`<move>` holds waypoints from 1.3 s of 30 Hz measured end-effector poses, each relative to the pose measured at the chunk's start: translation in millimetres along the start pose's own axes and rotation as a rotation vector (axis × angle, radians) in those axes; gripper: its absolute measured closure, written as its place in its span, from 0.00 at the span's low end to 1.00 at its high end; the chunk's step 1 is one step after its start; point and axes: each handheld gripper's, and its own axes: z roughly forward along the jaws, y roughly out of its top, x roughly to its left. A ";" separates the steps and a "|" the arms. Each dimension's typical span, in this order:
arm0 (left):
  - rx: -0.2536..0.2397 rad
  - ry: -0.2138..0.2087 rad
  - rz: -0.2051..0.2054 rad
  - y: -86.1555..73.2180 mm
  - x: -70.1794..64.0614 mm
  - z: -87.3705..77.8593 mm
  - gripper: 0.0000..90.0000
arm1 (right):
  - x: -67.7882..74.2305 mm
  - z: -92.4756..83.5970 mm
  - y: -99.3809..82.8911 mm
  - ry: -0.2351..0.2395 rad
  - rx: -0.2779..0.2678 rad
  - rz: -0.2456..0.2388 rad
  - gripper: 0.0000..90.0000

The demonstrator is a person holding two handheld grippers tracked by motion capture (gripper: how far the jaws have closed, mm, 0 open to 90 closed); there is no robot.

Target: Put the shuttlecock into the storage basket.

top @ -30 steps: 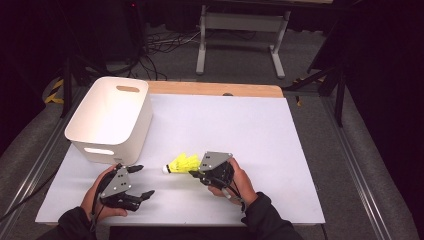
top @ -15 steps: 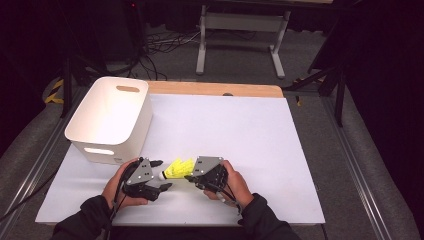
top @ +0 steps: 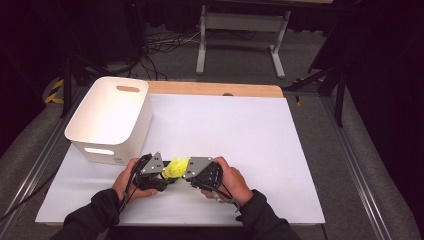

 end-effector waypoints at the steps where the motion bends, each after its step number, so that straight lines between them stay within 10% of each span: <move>1: 0.000 0.000 0.000 0.0 0.0 0.0 0.51 | 0.0 0.0 0.0 0.000 0.000 0.000 0.93; 15: -0.021 0.000 0.033 11.6 0.5 10.1 0.55 | -9.4 -0.8 17.7 0.053 0.065 -0.028 0.83; 39: -0.162 0.043 0.025 8.8 -1.4 -2.6 0.62 | -10.5 -34.7 27.5 0.064 -0.083 0.034 0.50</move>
